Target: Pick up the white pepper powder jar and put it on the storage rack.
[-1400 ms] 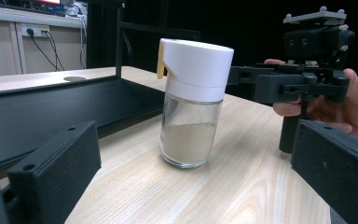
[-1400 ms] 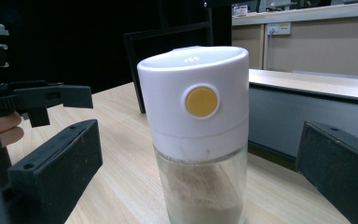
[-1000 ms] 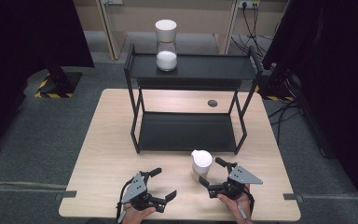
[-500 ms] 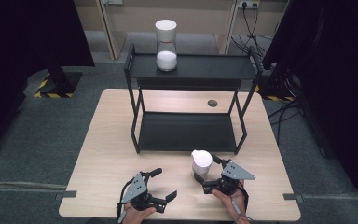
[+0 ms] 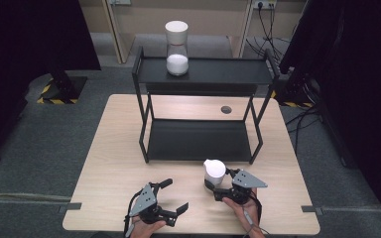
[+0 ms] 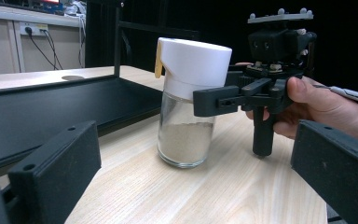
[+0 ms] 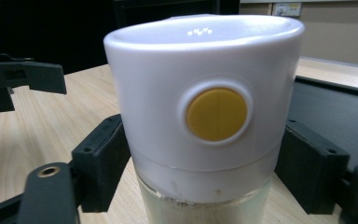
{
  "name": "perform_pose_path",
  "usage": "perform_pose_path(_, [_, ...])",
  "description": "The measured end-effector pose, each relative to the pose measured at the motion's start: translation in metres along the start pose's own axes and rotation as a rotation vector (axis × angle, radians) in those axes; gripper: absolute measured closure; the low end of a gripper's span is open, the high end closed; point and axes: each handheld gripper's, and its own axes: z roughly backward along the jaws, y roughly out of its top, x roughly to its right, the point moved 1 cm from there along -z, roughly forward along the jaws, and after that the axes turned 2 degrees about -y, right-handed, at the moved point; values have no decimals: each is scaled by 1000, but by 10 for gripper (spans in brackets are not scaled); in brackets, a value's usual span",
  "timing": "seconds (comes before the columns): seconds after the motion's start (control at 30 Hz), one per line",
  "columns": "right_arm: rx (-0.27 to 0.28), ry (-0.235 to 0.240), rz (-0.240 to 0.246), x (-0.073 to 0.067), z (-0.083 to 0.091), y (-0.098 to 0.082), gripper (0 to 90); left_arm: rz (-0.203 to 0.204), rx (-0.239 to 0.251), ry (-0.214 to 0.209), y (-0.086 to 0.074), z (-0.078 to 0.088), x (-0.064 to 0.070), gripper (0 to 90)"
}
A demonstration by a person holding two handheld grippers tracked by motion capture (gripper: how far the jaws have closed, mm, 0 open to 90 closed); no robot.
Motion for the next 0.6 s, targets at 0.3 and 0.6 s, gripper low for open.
perform_pose_path(0.3, [-7, -14, 18, -3, -1, 1, 304, 0, 0, 1, 0, 0, 0, 7])
perform_pose_path(0.6, [1, -25, 24, -6, 4, 5, 308, 3, 5, 3, 0, 1, 0, 9])
